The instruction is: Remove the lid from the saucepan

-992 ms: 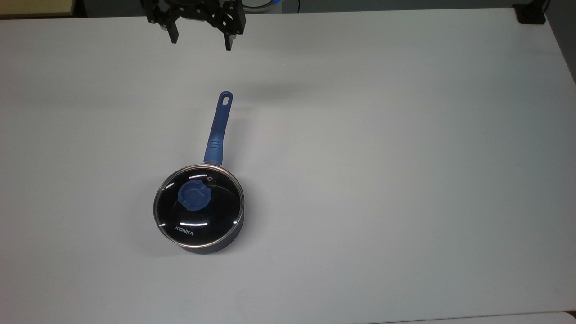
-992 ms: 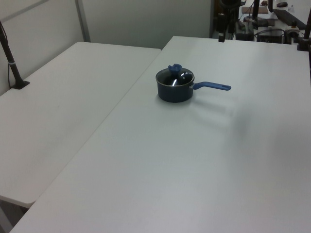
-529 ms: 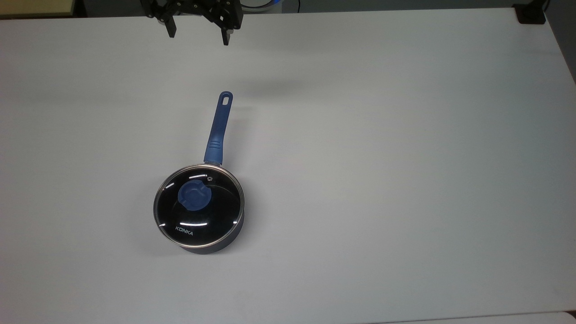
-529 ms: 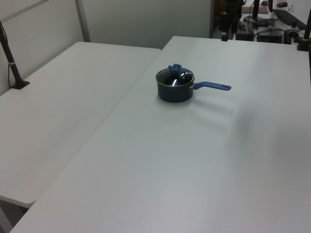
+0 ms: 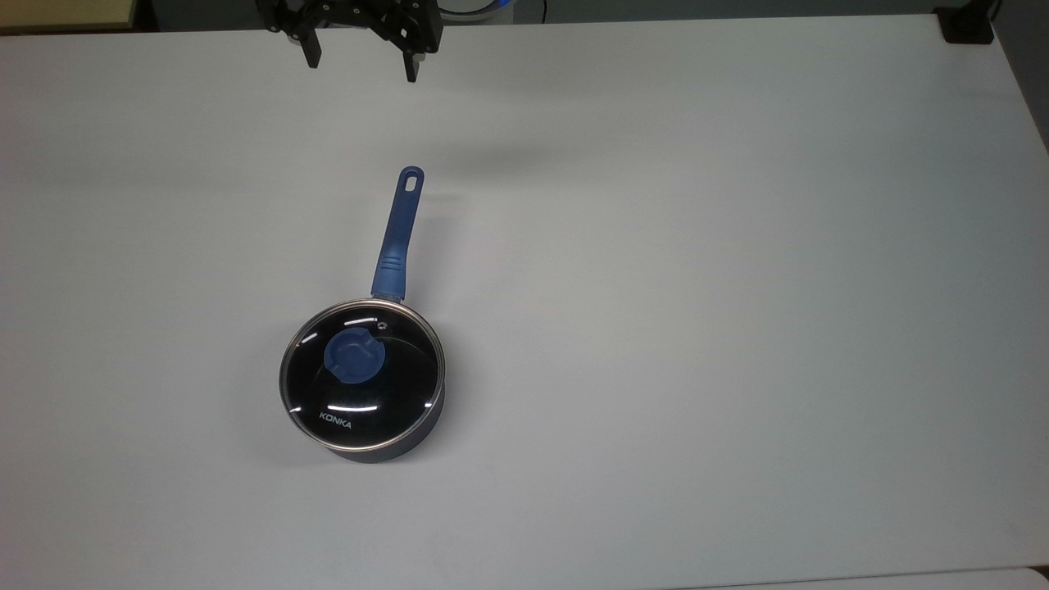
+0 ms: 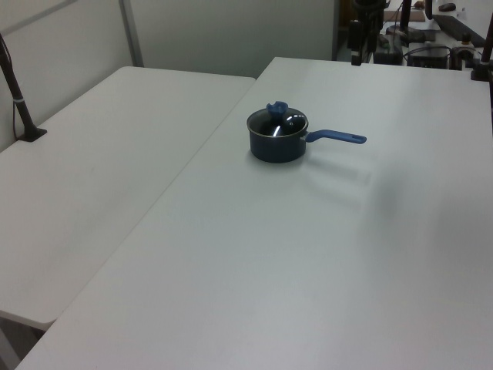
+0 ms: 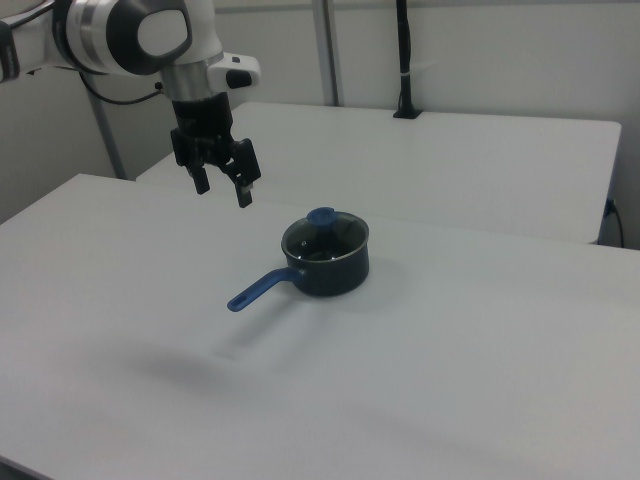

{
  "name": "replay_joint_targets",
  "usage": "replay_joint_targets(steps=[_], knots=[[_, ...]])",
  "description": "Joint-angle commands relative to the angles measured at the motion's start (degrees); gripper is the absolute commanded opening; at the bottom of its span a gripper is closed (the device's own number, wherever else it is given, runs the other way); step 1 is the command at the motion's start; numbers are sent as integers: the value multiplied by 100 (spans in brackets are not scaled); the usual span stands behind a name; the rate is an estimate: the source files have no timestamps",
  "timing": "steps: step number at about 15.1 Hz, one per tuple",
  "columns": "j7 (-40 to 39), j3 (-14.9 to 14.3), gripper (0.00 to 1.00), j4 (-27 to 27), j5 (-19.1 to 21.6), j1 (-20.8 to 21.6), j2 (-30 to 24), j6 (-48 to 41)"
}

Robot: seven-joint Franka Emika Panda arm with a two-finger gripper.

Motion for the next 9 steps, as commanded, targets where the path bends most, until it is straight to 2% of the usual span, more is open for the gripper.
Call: replay_joint_targets(steps=[1,7,9], knots=[[-61,-9,100,-79,-48,-9,-56,-113],[44,0,100,-44,109,-115,32,193],[717,-18,100,271,408,-176,496,667]])
